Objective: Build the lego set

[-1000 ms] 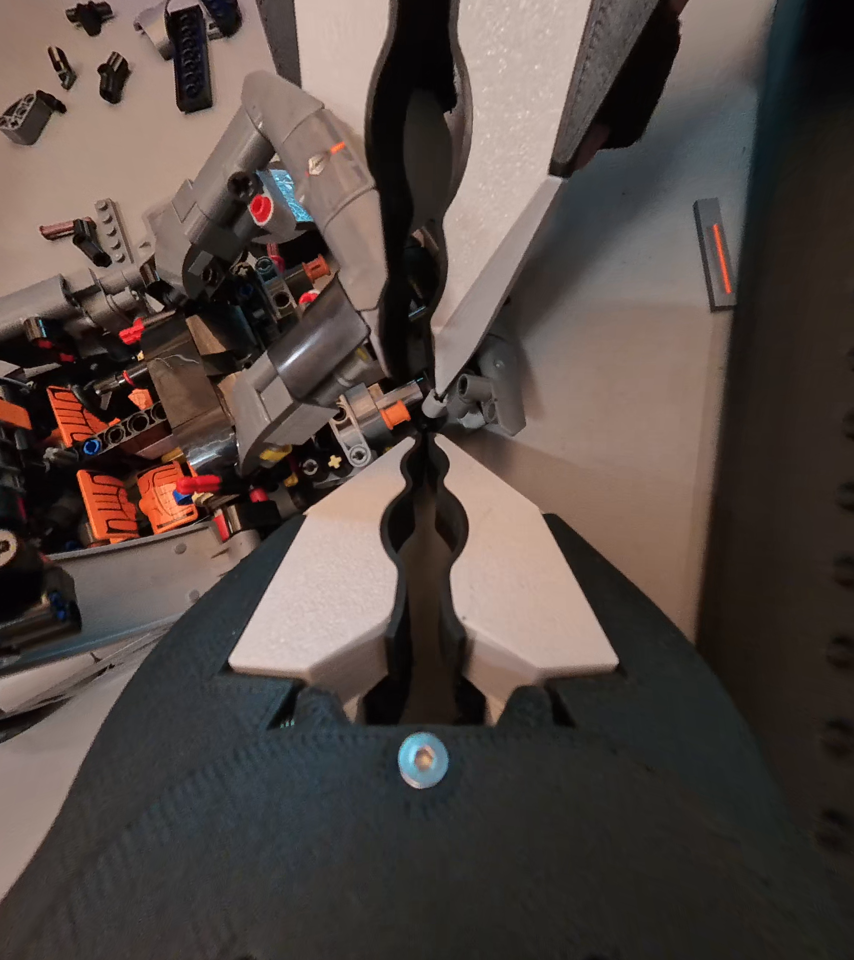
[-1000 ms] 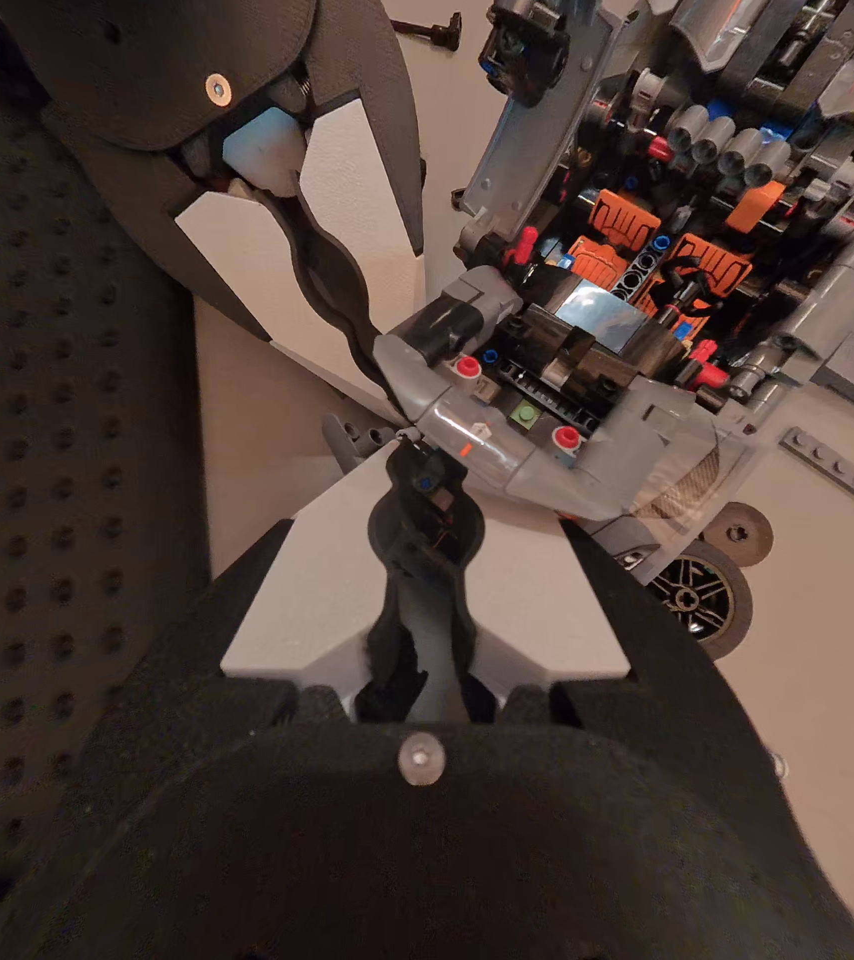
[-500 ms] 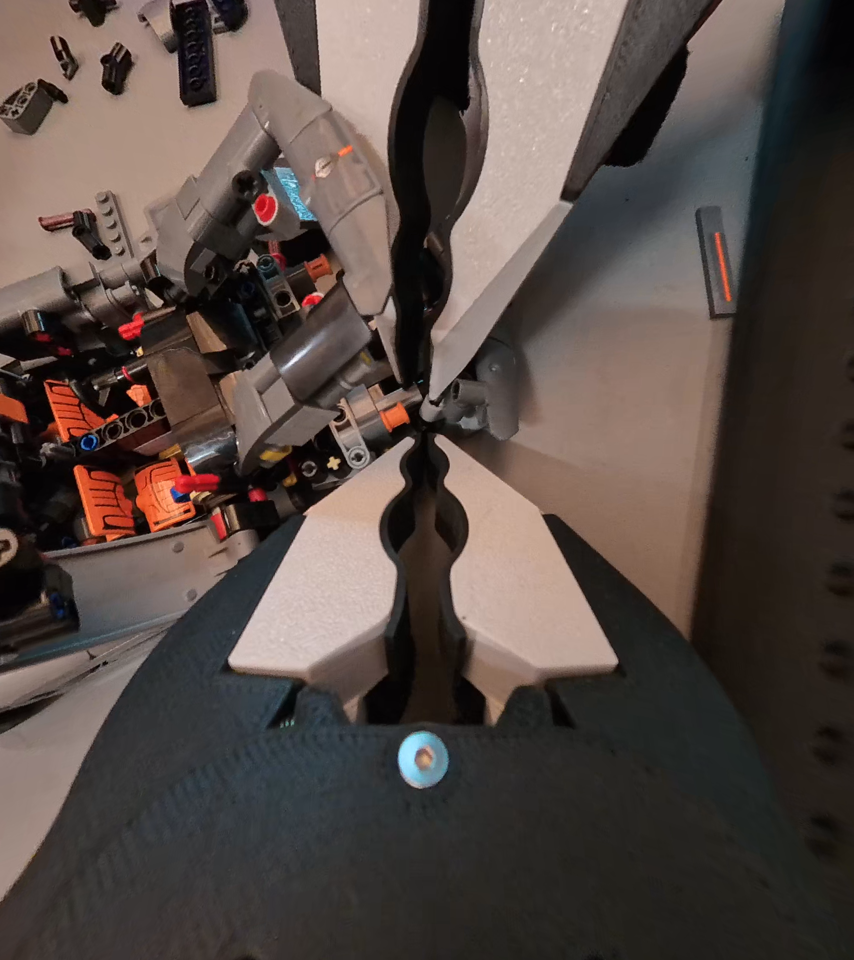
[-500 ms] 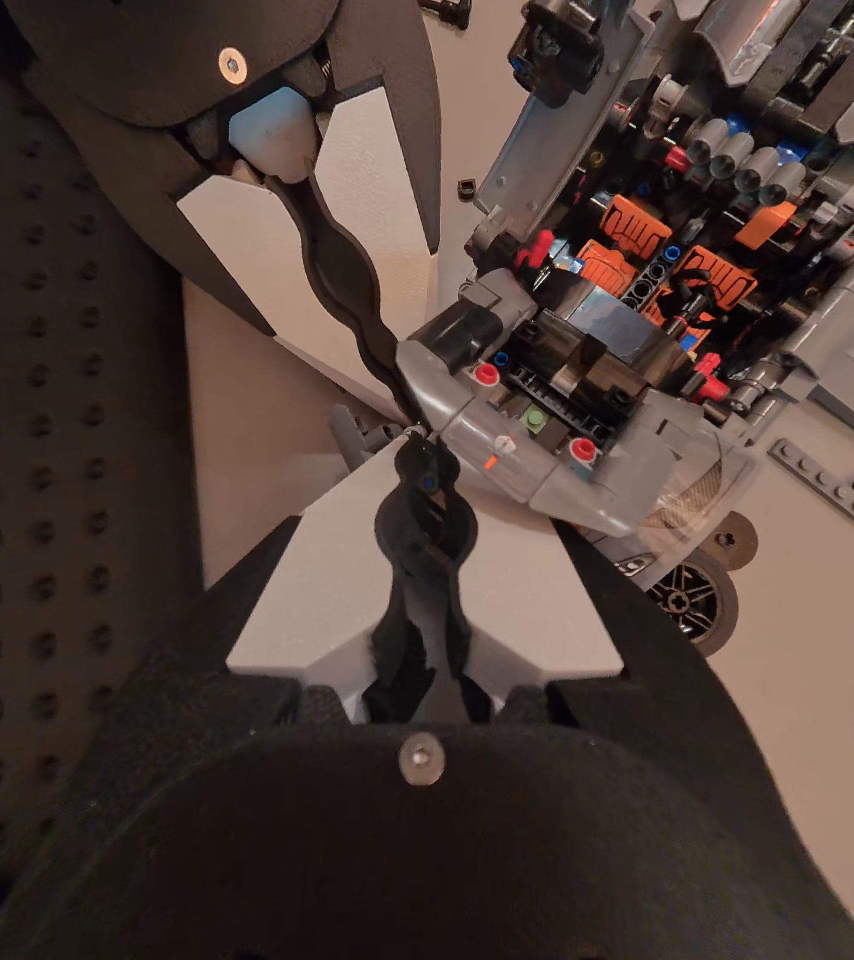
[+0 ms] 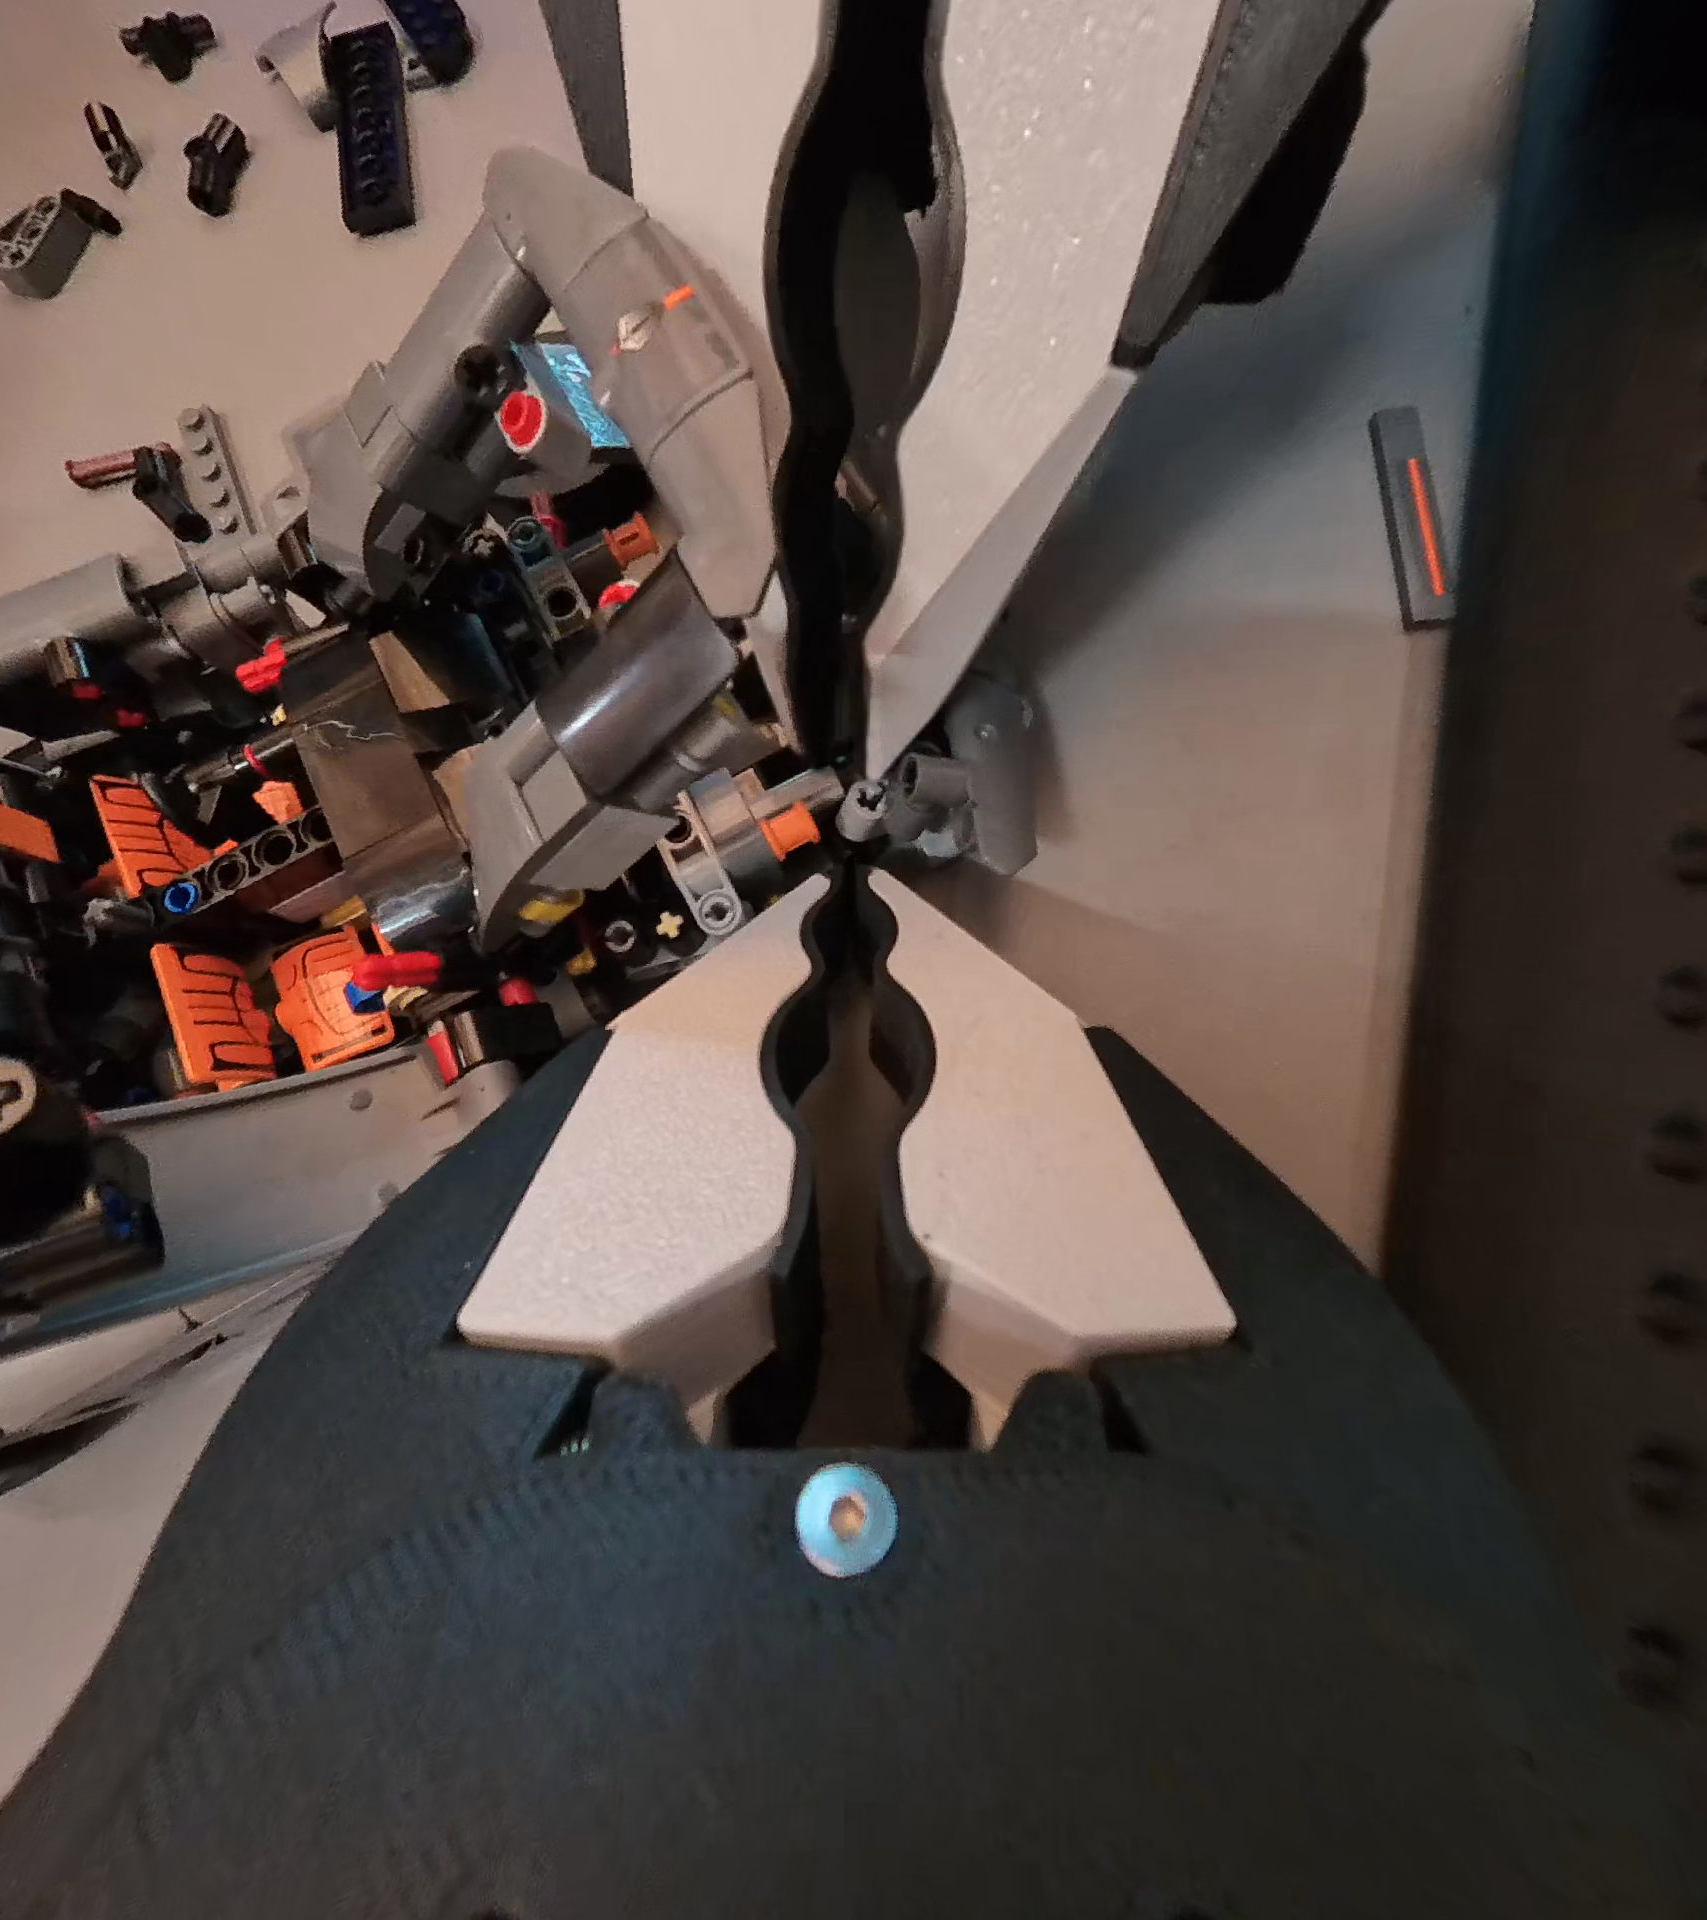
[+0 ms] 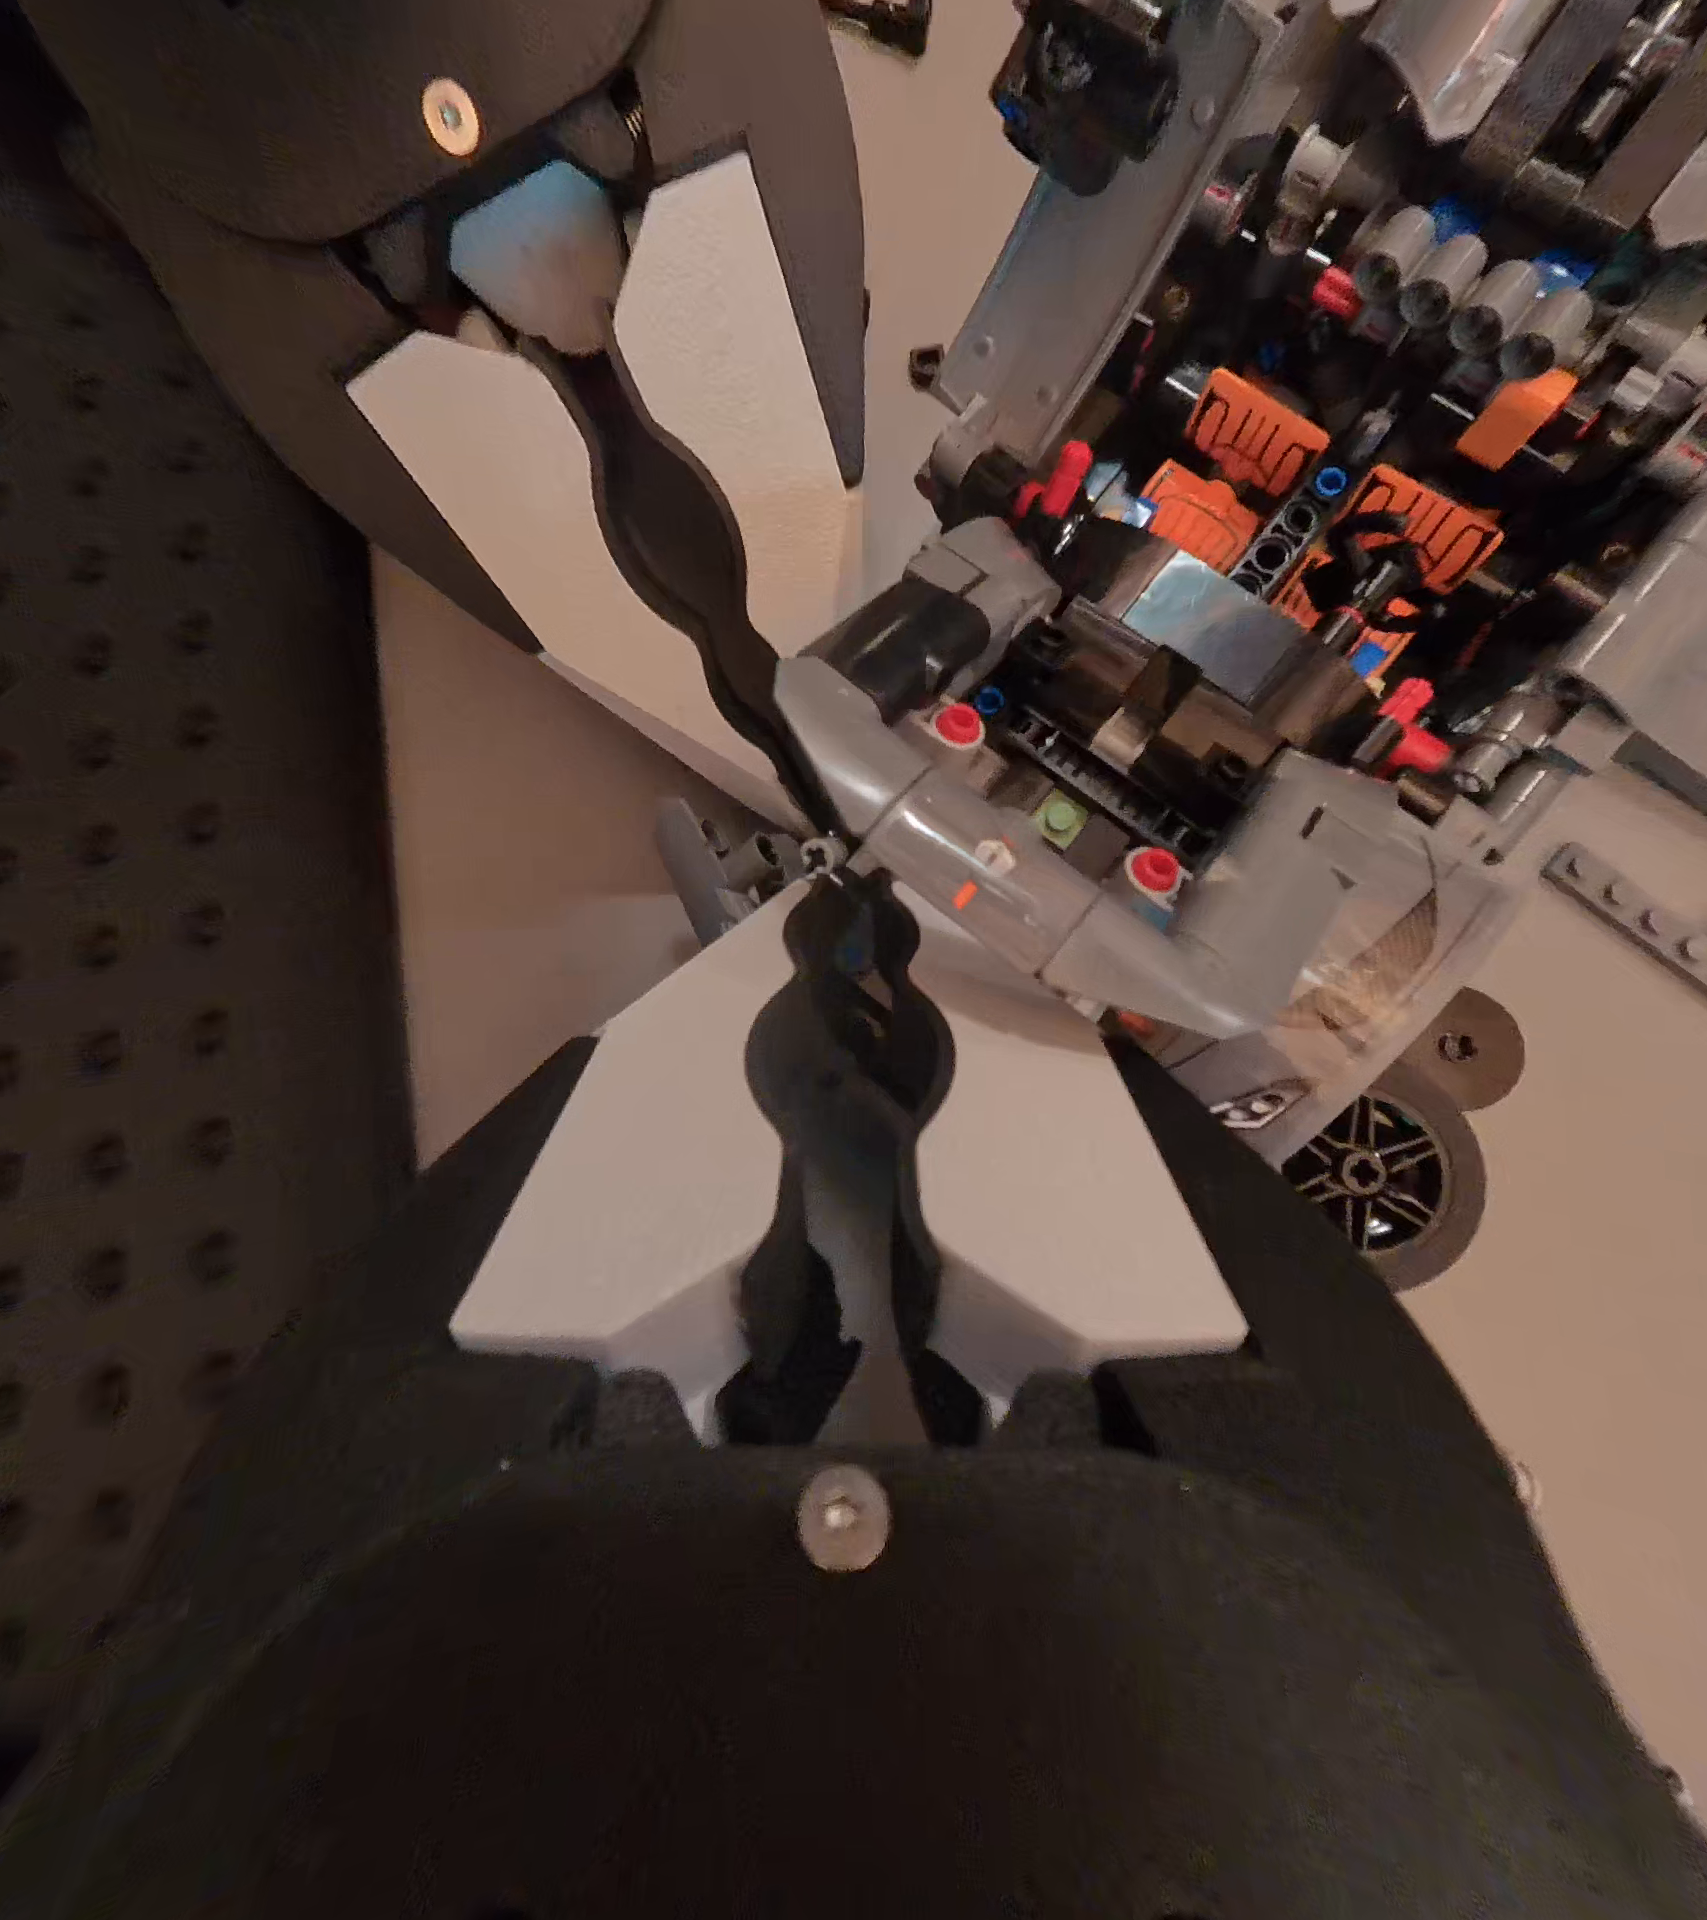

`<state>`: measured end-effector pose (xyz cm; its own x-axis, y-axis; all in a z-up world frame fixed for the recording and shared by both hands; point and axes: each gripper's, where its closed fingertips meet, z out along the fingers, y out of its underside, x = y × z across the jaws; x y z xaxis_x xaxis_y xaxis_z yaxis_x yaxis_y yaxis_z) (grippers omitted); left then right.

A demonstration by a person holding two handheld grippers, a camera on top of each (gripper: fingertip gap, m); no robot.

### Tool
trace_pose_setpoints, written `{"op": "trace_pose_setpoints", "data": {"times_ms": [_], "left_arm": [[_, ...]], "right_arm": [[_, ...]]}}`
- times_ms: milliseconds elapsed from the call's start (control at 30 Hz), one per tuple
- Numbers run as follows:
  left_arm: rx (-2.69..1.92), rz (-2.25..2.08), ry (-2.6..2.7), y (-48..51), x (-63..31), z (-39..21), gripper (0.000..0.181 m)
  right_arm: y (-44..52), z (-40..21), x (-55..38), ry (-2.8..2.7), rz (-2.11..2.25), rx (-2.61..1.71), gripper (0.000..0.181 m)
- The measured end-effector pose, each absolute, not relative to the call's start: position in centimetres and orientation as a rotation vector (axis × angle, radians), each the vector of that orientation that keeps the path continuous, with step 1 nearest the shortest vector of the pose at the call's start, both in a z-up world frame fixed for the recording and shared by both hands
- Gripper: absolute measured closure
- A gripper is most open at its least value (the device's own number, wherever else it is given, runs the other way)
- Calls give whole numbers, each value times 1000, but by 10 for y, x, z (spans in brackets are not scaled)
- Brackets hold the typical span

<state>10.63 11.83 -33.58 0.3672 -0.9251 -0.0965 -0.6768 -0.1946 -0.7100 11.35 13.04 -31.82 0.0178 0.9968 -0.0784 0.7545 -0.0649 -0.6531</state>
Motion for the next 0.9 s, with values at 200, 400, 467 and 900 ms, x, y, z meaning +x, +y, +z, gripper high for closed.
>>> {"op": "trace_pose_setpoints", "data": {"times_ms": [200, 400, 467, 900], "left_arm": [[-1889, -471, 1389, 115, 107, -326, 181], [-1741, -405, 1454, 111, 109, -315, 181], [-1697, -347, 1472, 112, 110, -314, 181], [-1665, -263, 1476, 117, 110, -314, 181]], "right_arm": [[124, -301, 123, -1754, 839, -1827, 172], [136, -276, 145, -1597, 931, -1805, 173], [146, -272, 154, -1516, 954, -1837, 171], [145, -290, 148, -1577, 879, -1854, 164]]}}
